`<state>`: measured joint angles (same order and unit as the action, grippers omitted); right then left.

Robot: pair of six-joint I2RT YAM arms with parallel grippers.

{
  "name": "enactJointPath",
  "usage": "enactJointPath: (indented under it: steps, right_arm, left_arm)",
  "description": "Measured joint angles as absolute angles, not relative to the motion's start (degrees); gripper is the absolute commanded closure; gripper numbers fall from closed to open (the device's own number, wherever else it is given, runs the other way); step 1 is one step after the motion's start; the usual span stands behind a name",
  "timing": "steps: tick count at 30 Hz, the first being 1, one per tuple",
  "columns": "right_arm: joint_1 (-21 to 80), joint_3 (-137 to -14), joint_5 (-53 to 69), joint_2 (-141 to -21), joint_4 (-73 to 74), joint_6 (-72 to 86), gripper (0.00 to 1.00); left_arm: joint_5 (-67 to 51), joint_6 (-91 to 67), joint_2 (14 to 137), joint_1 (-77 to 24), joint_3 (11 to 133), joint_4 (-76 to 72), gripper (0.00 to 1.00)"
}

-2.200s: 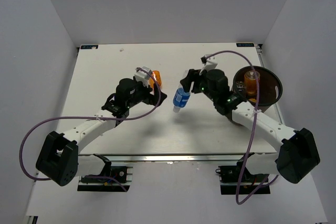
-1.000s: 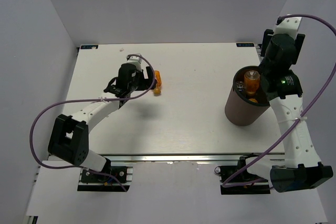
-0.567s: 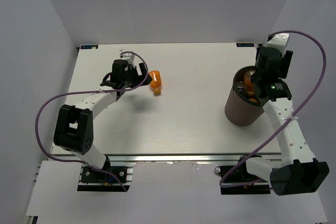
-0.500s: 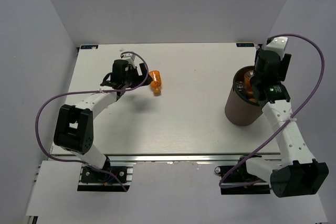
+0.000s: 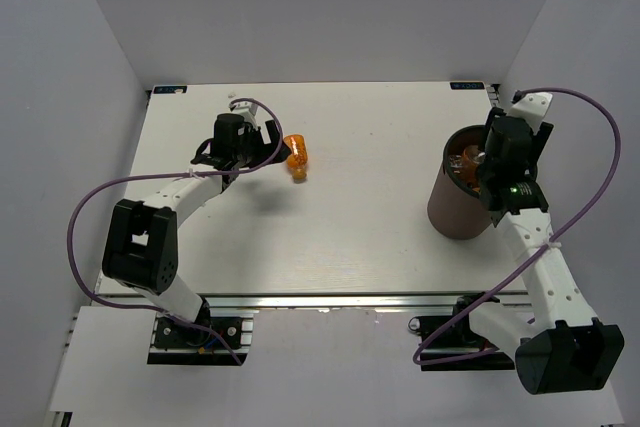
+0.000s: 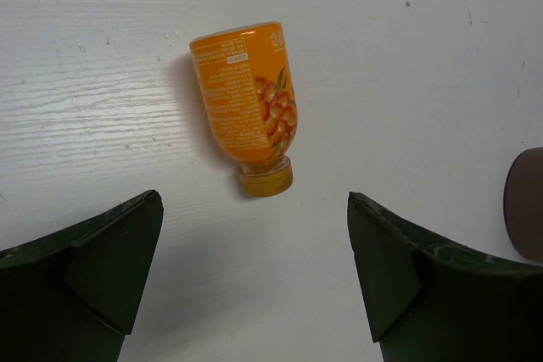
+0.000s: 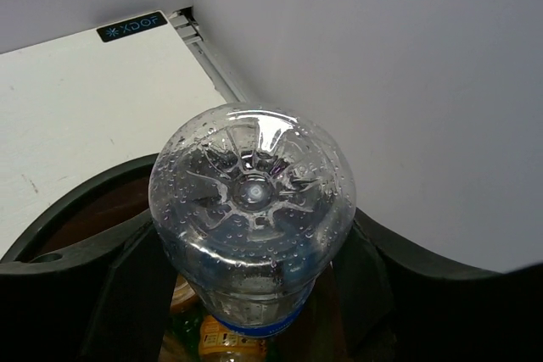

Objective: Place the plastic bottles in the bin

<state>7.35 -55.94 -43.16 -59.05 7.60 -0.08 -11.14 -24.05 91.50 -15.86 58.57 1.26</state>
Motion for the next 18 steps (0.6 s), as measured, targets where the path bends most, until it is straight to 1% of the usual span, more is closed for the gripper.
enactJointPath:
  steps: [2, 3, 4, 5, 18]
  right_arm:
    - [7.4, -55.7, -43.1, -58.6, 7.6, 0.8, 0.35]
    - [7.4, -55.5, -43.0, -58.3, 7.7, 1.2, 0.29]
    - [7.3, -55.3, -42.5, -57.8, 7.8, 1.4, 0.17]
    - [7.3, -55.3, -41.8, -57.4, 8.1, 1.7, 0.11]
    - [7.3, -56.9, -22.3, -54.1, 10.7, 4.1, 0.11]
  left_arm:
    - [-11.1, -24.1, 91.5, -15.9, 58.6, 1.3, 0.02]
    - [-11.1, -24.1, 91.5, -15.9, 58.6, 1.3, 0.02]
    - [-11.1, -24.1, 91.5, -15.9, 58.6, 1.3, 0.02]
    - [-11.2, -24.1, 91.5, -15.9, 58.6, 1.3, 0.02]
    - [-11.2, -24.2, 91.5, -15.9, 58.6, 1.3, 0.02]
